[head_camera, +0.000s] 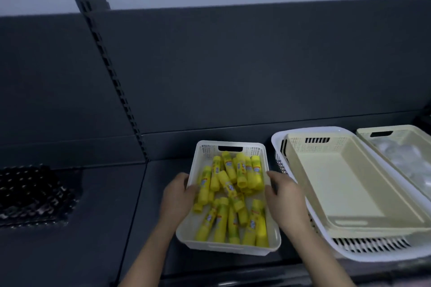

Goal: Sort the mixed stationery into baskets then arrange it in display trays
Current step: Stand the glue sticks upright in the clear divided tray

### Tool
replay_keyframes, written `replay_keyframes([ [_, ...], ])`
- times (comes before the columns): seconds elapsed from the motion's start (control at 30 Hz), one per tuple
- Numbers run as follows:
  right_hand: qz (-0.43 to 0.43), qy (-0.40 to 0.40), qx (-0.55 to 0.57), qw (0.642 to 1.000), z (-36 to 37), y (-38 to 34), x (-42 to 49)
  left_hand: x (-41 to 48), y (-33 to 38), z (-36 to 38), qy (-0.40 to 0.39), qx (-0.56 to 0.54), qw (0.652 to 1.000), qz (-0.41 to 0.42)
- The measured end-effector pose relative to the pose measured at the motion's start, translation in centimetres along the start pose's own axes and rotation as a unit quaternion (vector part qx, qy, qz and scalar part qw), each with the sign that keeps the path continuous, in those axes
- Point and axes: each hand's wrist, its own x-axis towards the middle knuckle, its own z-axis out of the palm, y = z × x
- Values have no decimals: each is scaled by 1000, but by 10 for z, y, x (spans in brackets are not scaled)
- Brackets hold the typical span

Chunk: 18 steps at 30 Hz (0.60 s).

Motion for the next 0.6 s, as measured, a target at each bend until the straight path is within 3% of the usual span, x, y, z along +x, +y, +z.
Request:
replay_keyframes([
  [0.23,76,-19,-56,995,26,3,1,2,-6,-2,7,26,999,24],
  [0.43,89,-23,-110,990,27,-1,6,0,-4,-4,18,79,996,41],
  [0.6,71,-56,-109,990,17,-1,8,-9,5,-10,16,32,999,17],
])
